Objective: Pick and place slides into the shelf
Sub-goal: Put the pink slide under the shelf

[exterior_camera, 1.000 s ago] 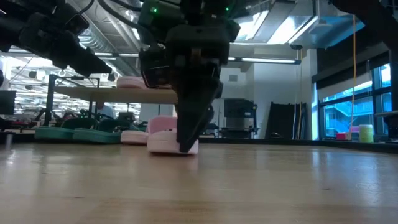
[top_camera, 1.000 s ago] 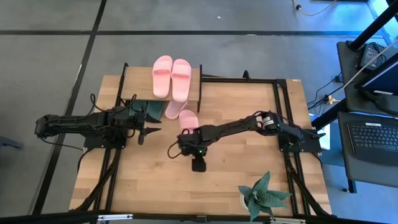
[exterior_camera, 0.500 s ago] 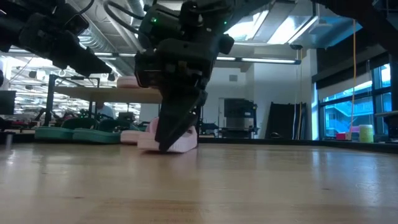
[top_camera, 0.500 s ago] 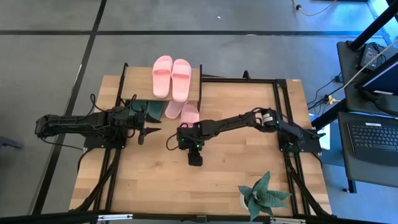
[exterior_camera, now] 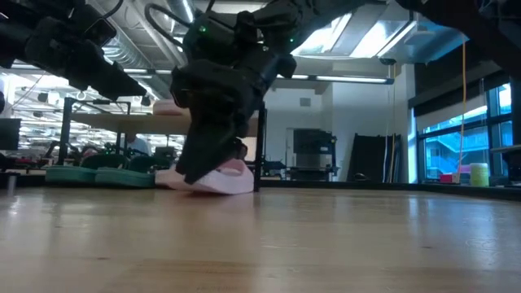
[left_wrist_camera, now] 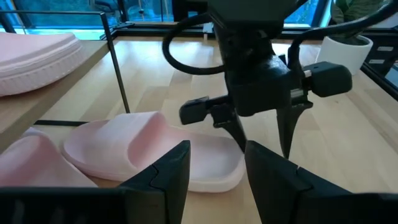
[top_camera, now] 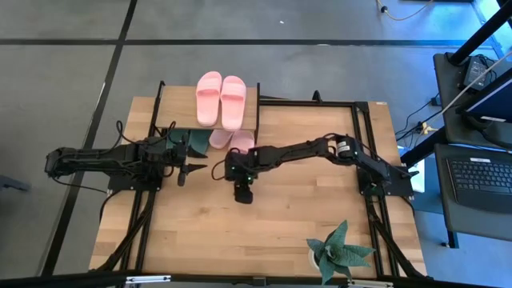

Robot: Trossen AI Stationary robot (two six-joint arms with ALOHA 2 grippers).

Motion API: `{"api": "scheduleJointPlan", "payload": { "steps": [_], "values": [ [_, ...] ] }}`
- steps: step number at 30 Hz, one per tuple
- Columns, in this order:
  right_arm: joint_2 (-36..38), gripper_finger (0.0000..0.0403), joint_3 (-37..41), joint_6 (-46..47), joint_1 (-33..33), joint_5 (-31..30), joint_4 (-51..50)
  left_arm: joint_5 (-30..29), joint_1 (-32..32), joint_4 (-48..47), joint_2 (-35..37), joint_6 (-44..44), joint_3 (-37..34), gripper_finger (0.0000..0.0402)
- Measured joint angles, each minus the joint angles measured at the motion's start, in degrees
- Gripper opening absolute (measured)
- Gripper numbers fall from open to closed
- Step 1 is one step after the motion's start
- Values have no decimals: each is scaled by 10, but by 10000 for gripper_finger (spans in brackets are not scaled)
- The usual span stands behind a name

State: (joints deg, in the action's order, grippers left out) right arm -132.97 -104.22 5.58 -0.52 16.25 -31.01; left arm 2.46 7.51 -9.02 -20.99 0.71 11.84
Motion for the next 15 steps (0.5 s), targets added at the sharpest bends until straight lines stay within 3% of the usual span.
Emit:
{"api": "scheduleJointPlan", "payload": {
  "steps": [8, 15],
  "values": [
    [0, 202, 0, -1, -8, -4, 17, -3, 0, 0, 0, 0, 0, 147],
    [0, 202, 0, -3, 1, 4, -17, -98, 0, -19, 0, 11, 0, 147]
  ]
}}
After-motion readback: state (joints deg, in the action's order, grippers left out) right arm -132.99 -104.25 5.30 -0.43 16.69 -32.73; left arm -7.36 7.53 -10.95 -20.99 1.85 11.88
